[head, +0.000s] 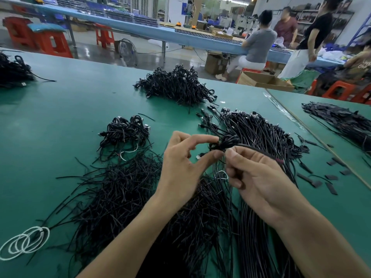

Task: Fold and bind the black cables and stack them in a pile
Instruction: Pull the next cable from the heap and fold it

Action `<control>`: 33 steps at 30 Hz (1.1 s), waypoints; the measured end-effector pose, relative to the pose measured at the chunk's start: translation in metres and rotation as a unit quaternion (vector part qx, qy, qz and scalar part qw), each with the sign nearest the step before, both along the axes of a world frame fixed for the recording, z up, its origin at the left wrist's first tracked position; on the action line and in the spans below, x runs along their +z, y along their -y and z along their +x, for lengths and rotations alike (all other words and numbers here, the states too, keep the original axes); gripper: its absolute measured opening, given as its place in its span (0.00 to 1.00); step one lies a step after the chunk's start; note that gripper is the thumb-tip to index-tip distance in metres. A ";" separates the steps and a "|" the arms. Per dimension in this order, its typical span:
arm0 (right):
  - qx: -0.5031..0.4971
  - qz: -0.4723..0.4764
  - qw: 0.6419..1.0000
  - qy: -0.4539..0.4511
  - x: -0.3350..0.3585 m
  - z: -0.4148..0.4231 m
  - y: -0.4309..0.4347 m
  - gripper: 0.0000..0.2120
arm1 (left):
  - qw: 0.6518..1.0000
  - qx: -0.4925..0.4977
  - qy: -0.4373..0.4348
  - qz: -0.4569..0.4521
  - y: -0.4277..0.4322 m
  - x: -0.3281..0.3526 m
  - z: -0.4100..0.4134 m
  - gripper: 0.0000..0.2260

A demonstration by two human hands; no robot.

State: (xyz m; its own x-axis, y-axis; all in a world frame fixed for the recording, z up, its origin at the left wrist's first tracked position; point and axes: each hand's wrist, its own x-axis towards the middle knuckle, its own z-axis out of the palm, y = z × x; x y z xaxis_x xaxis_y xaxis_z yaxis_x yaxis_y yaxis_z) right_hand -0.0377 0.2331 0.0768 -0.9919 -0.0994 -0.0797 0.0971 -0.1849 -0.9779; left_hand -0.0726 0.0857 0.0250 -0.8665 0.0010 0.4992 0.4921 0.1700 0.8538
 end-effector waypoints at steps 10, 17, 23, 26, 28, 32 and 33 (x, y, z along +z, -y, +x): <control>0.016 0.112 0.993 -0.030 -0.019 -0.007 -0.005 0.05 | 0.944 -0.193 0.165 0.209 -0.001 0.010 0.004 0.15; 0.012 0.095 0.995 -0.004 -0.026 -0.010 -0.007 0.14 | 0.960 -0.179 0.102 0.190 -0.004 0.006 0.007 0.07; -0.038 0.148 0.986 -0.073 -0.018 -0.014 -0.014 0.10 | 0.991 -0.096 0.094 0.024 0.000 -0.001 0.004 0.20; -0.033 0.165 0.979 -0.116 -0.014 -0.014 -0.012 0.12 | 0.983 -0.113 0.141 -0.002 -0.002 -0.003 0.005 0.19; -0.029 0.168 0.976 -0.134 -0.015 -0.013 -0.010 0.10 | 0.979 -0.124 0.159 0.020 -0.002 -0.003 0.004 0.16; -0.005 0.159 0.977 -0.140 -0.019 -0.011 -0.008 0.07 | 0.974 -0.137 0.169 0.070 -0.001 -0.004 0.002 0.13; 0.000 0.160 0.978 -0.137 -0.020 -0.011 -0.008 0.08 | 0.973 -0.139 0.166 0.077 -0.001 -0.003 0.002 0.13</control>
State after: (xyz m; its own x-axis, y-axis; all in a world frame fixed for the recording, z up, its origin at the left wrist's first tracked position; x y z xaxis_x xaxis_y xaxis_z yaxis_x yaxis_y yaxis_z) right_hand -0.0485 0.2413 0.0569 -0.9802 -0.1126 0.1629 -0.1775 0.1340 -0.9750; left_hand -0.0710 0.0870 0.0221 -0.9569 0.2067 0.2041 0.1931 -0.0723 0.9785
